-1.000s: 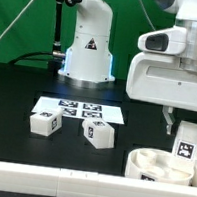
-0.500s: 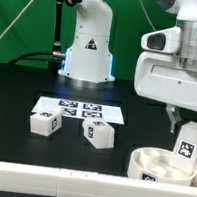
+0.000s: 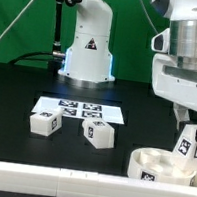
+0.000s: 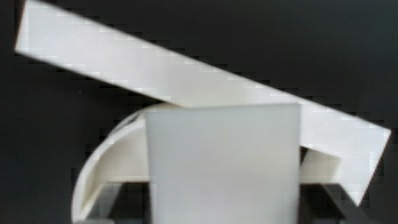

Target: Assemble stool

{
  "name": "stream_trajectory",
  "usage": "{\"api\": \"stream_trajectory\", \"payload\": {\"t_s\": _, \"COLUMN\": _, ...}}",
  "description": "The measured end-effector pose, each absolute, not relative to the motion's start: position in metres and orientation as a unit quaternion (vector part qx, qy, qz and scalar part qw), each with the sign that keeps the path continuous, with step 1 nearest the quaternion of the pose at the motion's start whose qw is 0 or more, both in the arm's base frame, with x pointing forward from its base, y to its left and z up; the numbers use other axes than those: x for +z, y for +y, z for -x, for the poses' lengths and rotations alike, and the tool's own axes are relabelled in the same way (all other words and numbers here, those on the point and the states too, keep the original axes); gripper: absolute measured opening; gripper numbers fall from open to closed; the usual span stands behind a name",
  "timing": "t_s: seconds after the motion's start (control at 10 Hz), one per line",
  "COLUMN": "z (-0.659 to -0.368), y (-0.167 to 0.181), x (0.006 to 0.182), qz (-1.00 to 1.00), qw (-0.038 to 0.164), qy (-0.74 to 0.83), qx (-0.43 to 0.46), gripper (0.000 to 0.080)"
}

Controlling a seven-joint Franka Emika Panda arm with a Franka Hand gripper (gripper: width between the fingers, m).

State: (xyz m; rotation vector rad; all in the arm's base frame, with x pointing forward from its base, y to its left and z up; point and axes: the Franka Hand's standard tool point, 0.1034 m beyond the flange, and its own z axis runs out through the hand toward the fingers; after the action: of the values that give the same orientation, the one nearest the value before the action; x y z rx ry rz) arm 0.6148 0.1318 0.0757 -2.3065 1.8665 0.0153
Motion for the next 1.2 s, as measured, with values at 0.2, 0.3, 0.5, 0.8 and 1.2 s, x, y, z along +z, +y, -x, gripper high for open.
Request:
{"api": "stream_trajectory", "payload": {"t_s": 0.2, "z": -0.616, "y": 0.134, "x": 0.076, "qz": 0.711, "qw": 0.101, "qy": 0.695, "qx": 0.012, "gripper": 0.034}}
{"api": "stream_trajectory", "payload": {"t_s": 0.3, "z": -0.616, "y": 0.134, "x": 0.076, "qz": 0.701, "qw": 0.102, "qy": 0.706, "qx": 0.014, "gripper": 0.034}}
{"api": "stream_trajectory", "payload": {"t_s": 0.5, "z": -0.616, "y": 0.135, "x": 0.076, "qz": 0.653, "qw": 0.106, "qy": 0.75, "qx": 0.025, "gripper": 0.034}}
{"api": "stream_trajectory", "payload": {"t_s": 0.8, "z": -0.617, "y": 0.138, "x": 0.077, "qz": 0.566, "qw": 0.115, "qy": 0.815, "qx": 0.035, "gripper": 0.034}}
{"api": "stream_trajectory", "payload": {"t_s": 1.2, "z": -0.62, "y": 0.15, "x": 0.081, "qz": 0.495, "qw": 0.135, "qy": 0.858, "qx": 0.041, "gripper": 0.034}}
